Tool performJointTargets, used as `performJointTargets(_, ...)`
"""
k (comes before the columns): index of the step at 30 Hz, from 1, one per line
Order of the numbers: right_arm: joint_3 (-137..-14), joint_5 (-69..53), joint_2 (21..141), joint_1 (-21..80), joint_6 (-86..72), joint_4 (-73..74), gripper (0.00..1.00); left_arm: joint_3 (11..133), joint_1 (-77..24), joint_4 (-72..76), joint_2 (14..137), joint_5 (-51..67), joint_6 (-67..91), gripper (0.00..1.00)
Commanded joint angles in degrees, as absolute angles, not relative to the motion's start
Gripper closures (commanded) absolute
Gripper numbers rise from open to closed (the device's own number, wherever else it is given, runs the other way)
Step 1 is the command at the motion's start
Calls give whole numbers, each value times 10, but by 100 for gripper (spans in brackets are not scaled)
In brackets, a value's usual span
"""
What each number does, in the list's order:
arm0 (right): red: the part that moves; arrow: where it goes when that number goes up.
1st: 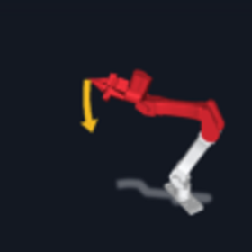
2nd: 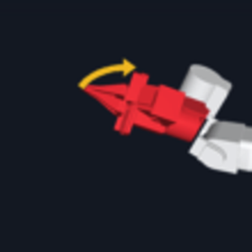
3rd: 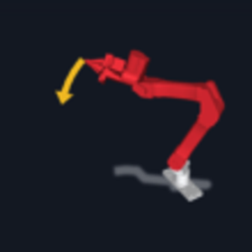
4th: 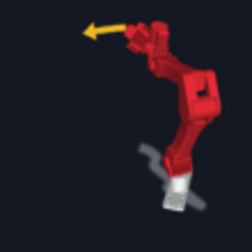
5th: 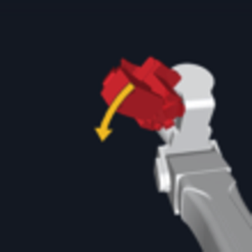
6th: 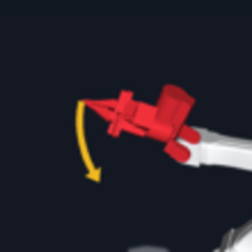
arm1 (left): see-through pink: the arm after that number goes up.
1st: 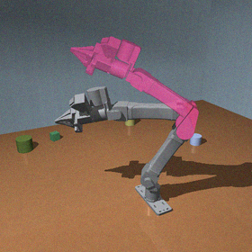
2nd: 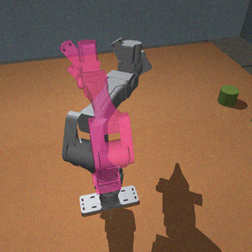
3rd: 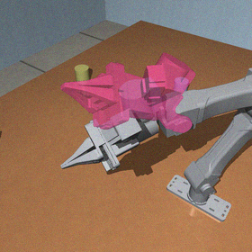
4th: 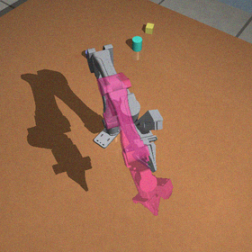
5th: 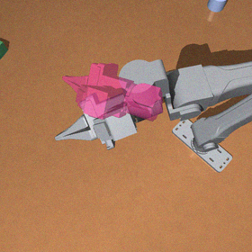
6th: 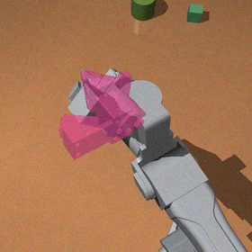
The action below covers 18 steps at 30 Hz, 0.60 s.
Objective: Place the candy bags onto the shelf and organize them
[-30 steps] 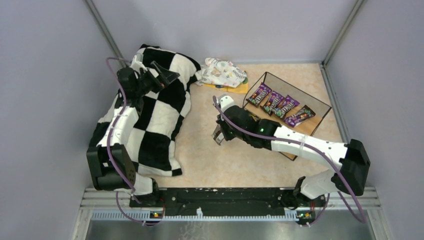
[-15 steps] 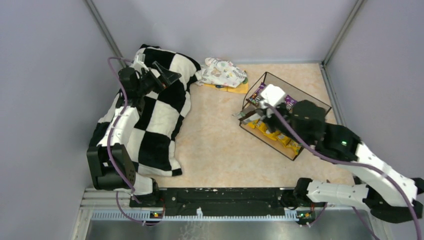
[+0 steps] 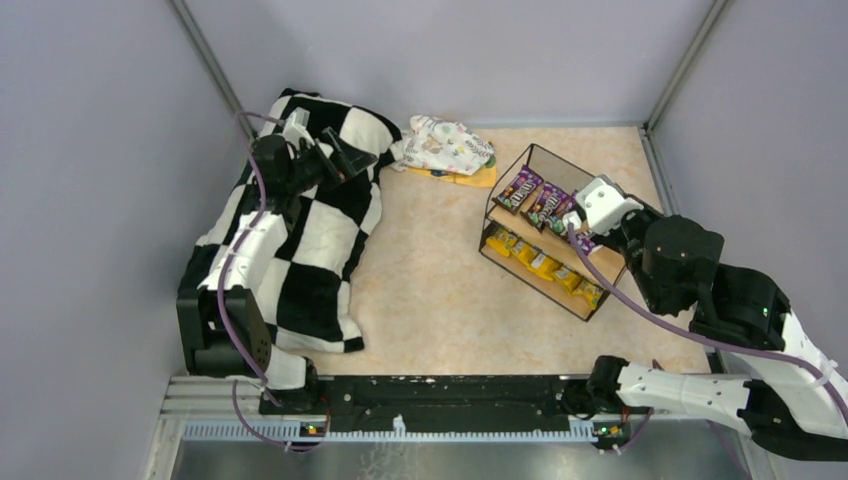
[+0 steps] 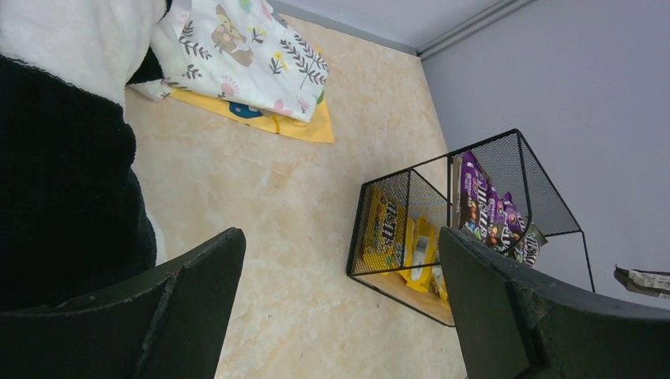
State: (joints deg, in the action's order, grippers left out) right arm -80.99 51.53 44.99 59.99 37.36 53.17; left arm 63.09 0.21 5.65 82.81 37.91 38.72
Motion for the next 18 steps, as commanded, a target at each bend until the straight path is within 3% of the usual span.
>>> performJointTargets(1,-788,611,440,602,465,478,100,652,2,62,829,371,370,2)
performJointTargets(7,-744,611,455,569,483,451,100,654,-18,59,825,371,367,2)
performJointTargets(13,-709,459,484,350,515,428,100,655,-19,59,819,373,366,2)
performJointTargets(18,-684,449,490,327,524,394,100,656,-20,57,819,370,364,2)
